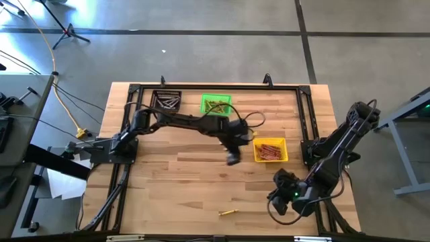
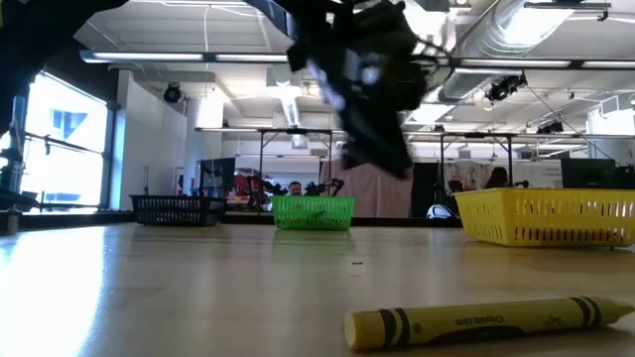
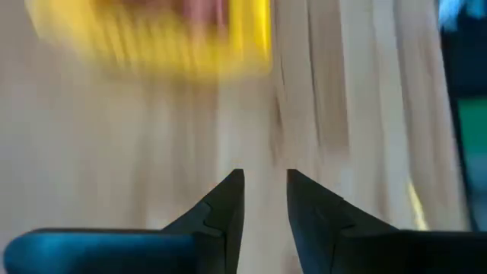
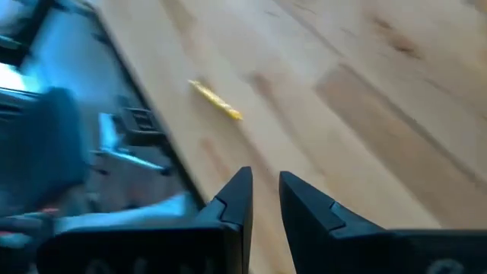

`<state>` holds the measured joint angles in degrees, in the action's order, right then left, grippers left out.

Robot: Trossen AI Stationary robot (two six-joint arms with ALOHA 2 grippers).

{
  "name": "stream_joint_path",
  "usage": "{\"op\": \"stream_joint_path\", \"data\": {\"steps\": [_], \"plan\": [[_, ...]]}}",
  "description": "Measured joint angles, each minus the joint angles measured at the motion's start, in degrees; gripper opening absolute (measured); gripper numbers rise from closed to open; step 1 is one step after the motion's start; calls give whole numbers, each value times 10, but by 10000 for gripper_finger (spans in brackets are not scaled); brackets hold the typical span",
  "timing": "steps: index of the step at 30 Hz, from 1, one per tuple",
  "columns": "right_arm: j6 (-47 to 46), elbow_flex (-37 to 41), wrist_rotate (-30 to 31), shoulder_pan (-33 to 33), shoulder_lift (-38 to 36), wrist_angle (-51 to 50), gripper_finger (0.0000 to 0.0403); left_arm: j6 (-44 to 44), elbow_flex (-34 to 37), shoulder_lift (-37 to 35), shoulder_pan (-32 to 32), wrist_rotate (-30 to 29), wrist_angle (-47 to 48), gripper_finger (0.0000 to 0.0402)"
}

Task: Sort crayons
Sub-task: Put the yellow crayon into the green basket

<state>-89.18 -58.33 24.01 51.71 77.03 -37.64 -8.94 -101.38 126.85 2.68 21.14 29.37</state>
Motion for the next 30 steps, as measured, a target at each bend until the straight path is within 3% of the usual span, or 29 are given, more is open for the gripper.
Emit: {"op": "stream_joint_path", "data": {"steps": [5, 11, 19, 23, 30], "plan": [[27, 0, -67, -23, 33, -28, 53, 34, 0, -40, -20, 84, 270, 66], [199, 0, -186, -57, 135, 105, 53, 97, 1, -94, -102, 39, 476, 44], [387, 0, -218, -100, 248, 221, 53, 11, 35, -209, -203, -77, 461, 41], [458, 0, -241, -121, 253, 275, 53, -103, 69, -281, -241, -163, 402, 42], [572, 0, -230, -152, 254, 289, 53, -312, 114, -367, -323, -337, 334, 41]]}}
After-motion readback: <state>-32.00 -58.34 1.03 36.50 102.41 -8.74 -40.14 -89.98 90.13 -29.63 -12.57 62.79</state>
